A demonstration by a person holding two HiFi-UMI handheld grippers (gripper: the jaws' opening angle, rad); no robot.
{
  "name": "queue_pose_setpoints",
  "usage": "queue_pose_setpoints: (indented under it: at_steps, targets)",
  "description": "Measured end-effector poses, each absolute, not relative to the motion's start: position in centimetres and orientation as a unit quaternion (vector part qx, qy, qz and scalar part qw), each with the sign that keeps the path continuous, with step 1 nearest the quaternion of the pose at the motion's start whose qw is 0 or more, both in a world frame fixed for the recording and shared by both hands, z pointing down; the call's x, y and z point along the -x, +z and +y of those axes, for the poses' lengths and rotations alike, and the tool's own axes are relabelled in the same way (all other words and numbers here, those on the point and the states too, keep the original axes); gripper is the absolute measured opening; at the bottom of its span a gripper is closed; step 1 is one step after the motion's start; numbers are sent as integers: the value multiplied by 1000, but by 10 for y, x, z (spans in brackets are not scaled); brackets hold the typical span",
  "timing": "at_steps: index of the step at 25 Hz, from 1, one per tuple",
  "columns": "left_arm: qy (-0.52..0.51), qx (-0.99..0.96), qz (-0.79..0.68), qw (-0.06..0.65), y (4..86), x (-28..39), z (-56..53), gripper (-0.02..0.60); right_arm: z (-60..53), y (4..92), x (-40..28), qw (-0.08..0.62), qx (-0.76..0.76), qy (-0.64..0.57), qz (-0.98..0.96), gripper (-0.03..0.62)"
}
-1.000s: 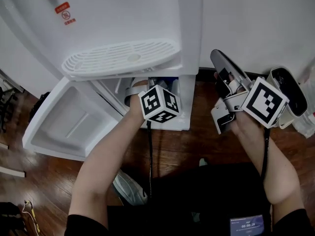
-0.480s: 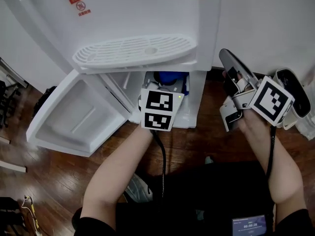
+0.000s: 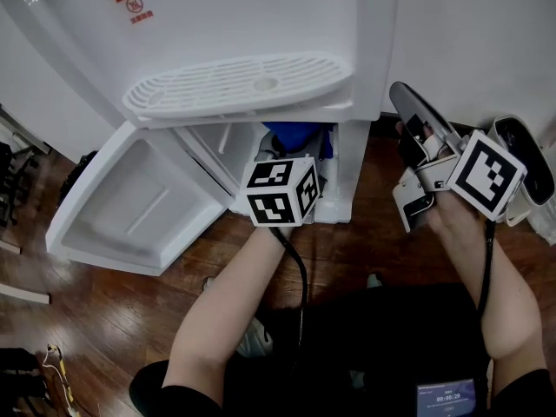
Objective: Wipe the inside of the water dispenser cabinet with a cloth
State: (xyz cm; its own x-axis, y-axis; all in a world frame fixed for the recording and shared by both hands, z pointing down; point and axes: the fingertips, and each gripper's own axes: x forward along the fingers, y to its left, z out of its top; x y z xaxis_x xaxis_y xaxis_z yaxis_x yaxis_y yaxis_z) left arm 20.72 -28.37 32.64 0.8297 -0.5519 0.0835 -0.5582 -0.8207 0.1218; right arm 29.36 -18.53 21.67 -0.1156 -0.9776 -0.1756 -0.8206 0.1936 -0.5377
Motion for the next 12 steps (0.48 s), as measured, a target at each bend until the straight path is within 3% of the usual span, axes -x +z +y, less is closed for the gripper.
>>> queue_pose_setpoints:
  at_steps: [6, 12]
  targets:
    - [-69, -884, -377, 267, 342, -169, -324, 137, -184, 217, -288, 250, 613, -156, 733, 28]
    - [-190, -826, -470, 245, 282, -95, -362, 140, -187, 214, -288, 257, 608, -155, 735, 28]
